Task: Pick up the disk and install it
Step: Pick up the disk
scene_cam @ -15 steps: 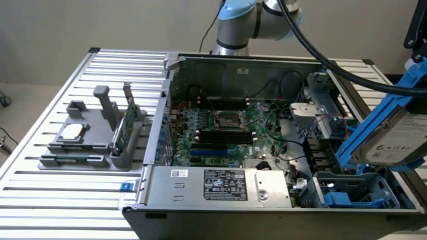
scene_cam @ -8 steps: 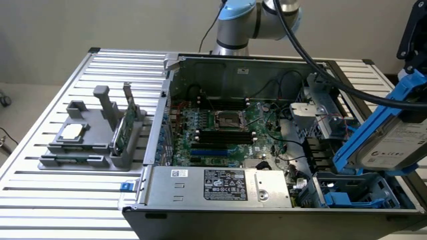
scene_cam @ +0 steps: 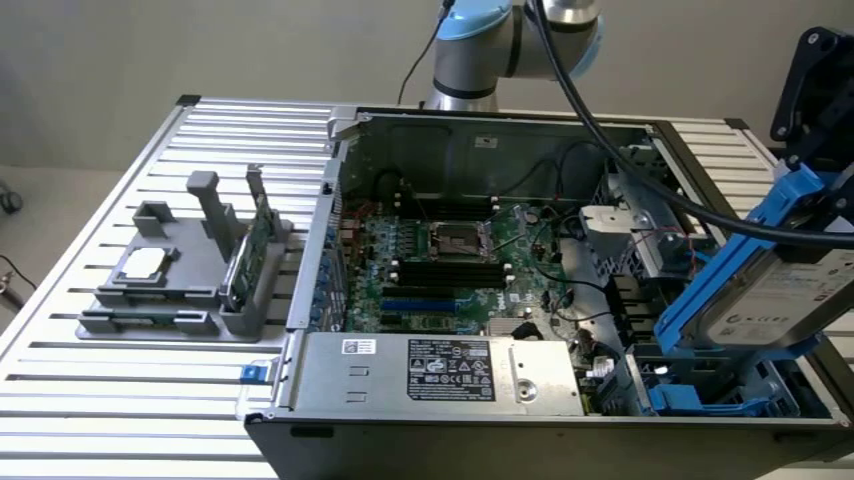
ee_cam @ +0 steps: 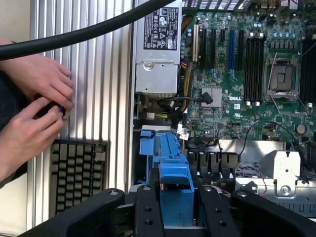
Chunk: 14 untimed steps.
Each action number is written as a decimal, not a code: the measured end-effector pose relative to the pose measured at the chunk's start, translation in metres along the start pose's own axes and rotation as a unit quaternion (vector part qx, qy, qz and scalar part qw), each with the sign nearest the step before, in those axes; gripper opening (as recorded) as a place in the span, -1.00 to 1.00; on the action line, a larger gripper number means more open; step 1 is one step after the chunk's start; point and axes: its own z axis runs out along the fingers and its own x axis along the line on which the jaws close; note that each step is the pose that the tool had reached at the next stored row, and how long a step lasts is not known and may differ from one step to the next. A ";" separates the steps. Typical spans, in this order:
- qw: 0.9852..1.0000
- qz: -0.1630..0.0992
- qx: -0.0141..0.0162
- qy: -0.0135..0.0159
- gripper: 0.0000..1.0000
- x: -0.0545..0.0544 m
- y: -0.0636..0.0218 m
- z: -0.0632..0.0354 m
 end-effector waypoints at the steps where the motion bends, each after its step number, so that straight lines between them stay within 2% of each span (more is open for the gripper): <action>1: 1.000 -0.001 0.002 0.000 -0.35 0.000 0.0001 0.0014; 2: 1.000 -0.001 0.004 0.000 -0.35 0.000 0.0002 0.0029; 4: 1.000 -0.001 0.007 0.000 -0.35 0.000 0.0017 0.0065; 6: 1.000 -0.001 0.008 0.000 -0.35 0.000 0.0042 0.0103; 11: 1.000 -0.001 0.009 0.000 -0.35 -0.001 0.0042 0.0169; 14: 1.000 -0.001 0.012 0.000 -0.35 -0.001 0.0040 0.0221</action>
